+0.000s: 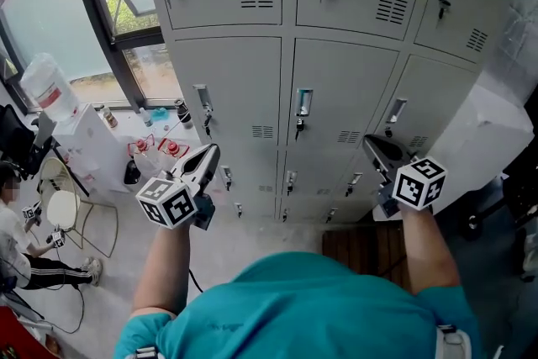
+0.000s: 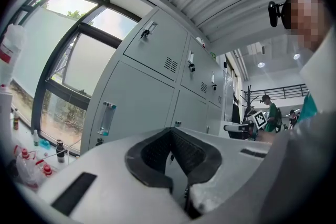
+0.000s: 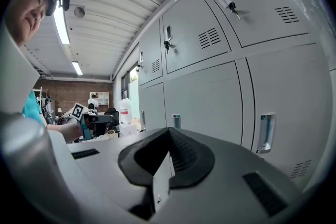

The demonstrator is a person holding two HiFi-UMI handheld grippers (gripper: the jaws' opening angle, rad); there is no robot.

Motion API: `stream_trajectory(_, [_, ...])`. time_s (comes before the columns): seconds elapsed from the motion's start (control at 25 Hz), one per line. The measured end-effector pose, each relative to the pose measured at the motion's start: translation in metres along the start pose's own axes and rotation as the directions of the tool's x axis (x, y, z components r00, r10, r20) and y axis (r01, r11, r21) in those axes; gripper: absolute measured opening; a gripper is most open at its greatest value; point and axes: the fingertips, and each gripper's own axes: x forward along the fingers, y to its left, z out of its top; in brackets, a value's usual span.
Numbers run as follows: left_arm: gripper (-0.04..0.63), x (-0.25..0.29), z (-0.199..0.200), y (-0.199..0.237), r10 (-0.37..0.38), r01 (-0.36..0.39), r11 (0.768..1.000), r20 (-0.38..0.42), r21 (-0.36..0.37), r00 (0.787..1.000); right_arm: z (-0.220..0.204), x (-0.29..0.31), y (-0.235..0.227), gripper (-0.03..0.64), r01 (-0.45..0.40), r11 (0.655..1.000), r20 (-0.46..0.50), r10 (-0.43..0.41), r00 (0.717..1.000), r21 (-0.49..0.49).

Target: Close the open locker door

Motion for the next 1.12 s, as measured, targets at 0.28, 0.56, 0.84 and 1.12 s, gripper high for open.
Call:
stream_trajectory(0.28, [0.003,-0.002,-0.004,0.0,0.012,-0.012,1.0,-0.019,0.005,1.0,-0.002,-0.008,0.001,-0.011,0.012,0.999,-0.005,-0.012,1.0,-0.03])
stream_trajectory(0.56, [0.003,-0.005,-0.006,-0.002,0.015,-0.014,1.0,-0.03,0.015,0.999,-0.002,-0.013,0.005,-0.011,0.016,0.999,-0.007,-0.016,1.0,-0.042])
stream_trajectory(0.84, [0.003,-0.005,-0.011,-0.007,0.013,-0.012,1.0,-0.046,0.023,0.999,-0.005,-0.02,0.004,-0.011,0.022,0.999,-0.009,-0.022,1.0,-0.042])
stream_trajectory(1.12, [0.003,-0.007,-0.012,-0.009,0.013,-0.011,1.0,-0.048,0.022,0.999,-0.004,-0.023,0.008,-0.011,0.021,0.998,-0.01,-0.022,1.0,-0.056])
